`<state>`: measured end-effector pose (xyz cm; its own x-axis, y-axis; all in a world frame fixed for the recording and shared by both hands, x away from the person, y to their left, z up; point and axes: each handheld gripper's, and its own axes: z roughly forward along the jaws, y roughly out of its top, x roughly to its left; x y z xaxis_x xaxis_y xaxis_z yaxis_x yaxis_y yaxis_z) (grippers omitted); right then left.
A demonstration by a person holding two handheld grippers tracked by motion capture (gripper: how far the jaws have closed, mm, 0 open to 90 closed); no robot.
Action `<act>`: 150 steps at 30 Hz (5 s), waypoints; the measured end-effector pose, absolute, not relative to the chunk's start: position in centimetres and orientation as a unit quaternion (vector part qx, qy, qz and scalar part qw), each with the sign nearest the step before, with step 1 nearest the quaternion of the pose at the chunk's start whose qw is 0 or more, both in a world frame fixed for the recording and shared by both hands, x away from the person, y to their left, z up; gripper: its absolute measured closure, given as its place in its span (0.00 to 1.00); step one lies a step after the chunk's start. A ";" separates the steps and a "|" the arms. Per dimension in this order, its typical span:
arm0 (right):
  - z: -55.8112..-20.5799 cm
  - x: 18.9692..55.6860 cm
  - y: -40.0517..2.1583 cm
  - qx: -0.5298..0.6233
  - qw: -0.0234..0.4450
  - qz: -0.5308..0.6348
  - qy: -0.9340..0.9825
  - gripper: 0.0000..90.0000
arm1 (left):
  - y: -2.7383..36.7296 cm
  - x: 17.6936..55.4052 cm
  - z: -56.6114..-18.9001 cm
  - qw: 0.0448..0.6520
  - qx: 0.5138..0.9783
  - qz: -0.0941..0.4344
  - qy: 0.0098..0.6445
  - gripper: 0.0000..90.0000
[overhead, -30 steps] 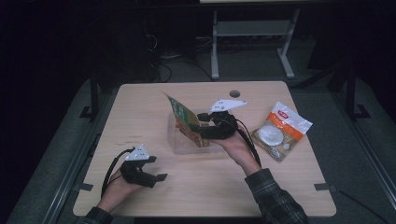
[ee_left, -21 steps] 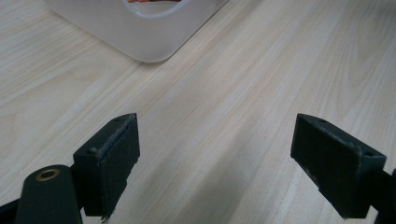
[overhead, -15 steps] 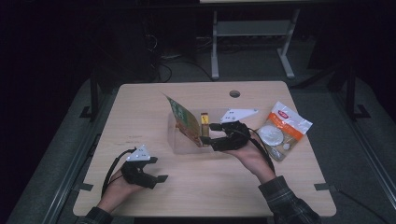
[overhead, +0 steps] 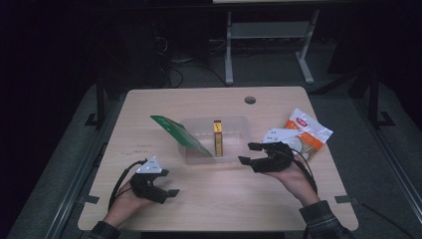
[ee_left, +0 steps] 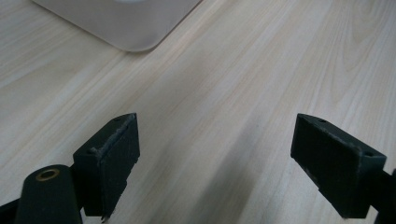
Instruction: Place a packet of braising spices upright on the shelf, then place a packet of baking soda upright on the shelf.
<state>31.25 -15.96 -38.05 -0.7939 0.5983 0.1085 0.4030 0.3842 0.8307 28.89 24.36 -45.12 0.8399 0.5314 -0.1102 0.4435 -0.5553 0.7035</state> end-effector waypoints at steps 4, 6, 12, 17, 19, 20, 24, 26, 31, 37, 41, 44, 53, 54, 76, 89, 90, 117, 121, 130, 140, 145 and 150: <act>-38.8 31.3 -17.7 0.319 0.110 0.453 0.825 0.42 | 24.4 28.8 -45.2 0.382 0.878 0.056 0.282 0.17; -39.3 31.5 -18.9 0.327 0.120 0.435 0.830 0.42 | 24.4 28.8 -45.2 0.380 0.880 0.057 0.279 0.17; -40.5 32.9 -23.0 0.370 0.137 0.406 0.824 0.43 | 24.3 28.7 -45.2 0.380 0.881 0.058 0.275 0.17; -41.0 33.4 -25.1 0.398 0.147 0.397 0.814 0.56 | 24.3 28.7 -45.1 0.375 0.884 0.056 0.271 0.17; -41.3 33.8 -26.0 0.412 0.158 0.390 0.808 0.69 | 24.2 28.7 -45.2 0.378 0.883 0.055 0.273 0.17; -41.6 34.4 -26.7 0.423 0.165 0.382 0.805 0.81 | 24.2 28.7 -45.2 0.379 0.883 0.055 0.272 0.17; -42.1 35.5 -27.2 0.439 0.191 0.357 0.802 0.93 | 24.0 28.7 -45.3 0.377 0.883 0.053 0.273 0.17; -42.4 36.3 -27.4 0.445 0.202 0.348 0.800 0.99 | 23.9 28.7 -45.4 0.376 0.885 0.052 0.271 0.17; -43.8 37.9 -28.0 0.452 0.201 0.331 0.803 1.00 | 24.0 28.7 -45.4 0.375 0.885 0.052 0.272 0.17; -45.1 38.8 -28.4 0.457 0.193 0.306 0.813 1.00 | 24.0 28.8 -45.5 0.374 0.884 0.048 0.275 0.17; -45.5 38.9 -28.6 0.456 0.182 0.301 0.817 1.00 | 23.9 28.8 -45.6 0.373 0.886 0.048 0.273 0.17; -45.4 38.6 -28.4 0.444 0.178 0.296 0.827 1.00 | 23.8 28.8 -45.6 0.373 0.887 0.048 0.270 0.17; -45.4 37.7 -27.1 0.406 0.175 0.292 0.848 1.00 | 23.8 28.8 -45.6 0.373 0.887 0.047 0.269 0.17; -45.4 37.6 -26.9 0.400 0.175 0.292 0.851 1.00 | 23.8 28.8 -45.6 0.373 0.887 0.046 0.269 0.17; -45.6 38.4 -23.9 0.348 0.183 0.339 0.855 1.00 | 23.5 28.7 -45.6 0.373 0.888 0.042 0.265 0.17; -45.1 34.4 -22.1 0.316 0.161 0.326 0.876 1.00 | 23.6 28.6 -45.5 0.370 0.890 0.040 0.263 0.17; -45.1 33.7 -22.0 0.314 0.152 0.330 0.877 1.00 | 23.6 28.6 -45.5 0.369 0.891 0.040 0.262 0.17; -44.2 29.9 -21.6 0.245 0.067 0.311 0.916 1.00 | 23.1 28.5 -45.7 0.372 0.892 0.032 0.255 0.17; -44.3 29.5 -20.4 0.213 0.056 0.315 0.923 1.00 | 23.1 28.5 -45.7 0.371 0.893 0.032 0.254 0.17; -44.4 29.2 -17.9 0.159 0.042 0.322 0.932 1.00 | 22.9 28.5 -45.8 0.369 0.894 0.028 0.251 0.17; -44.7 29.1 -16.0 0.117 0.026 0.335 0.935 1.00 | 22.8 28.5 -45.8 0.366 0.896 0.025 0.249 0.17; -44.7 29.0 -14.7 0.094 0.019 0.341 0.935 1.00 | 22.6 28.4 -45.7 0.367 0.897 0.024 0.246 0.17; -44.8 28.4 -12.7 0.078 0.013 0.345 0.935 1.00 | 22.3 28.1 -45.5 0.375 0.896 0.020 0.238 0.17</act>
<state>28.42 -12.68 -44.77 -0.9876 0.1542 0.0299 0.1366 0.7492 0.6481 28.15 22.31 -45.48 0.8855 0.4421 -0.1428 0.4121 -0.6055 0.6808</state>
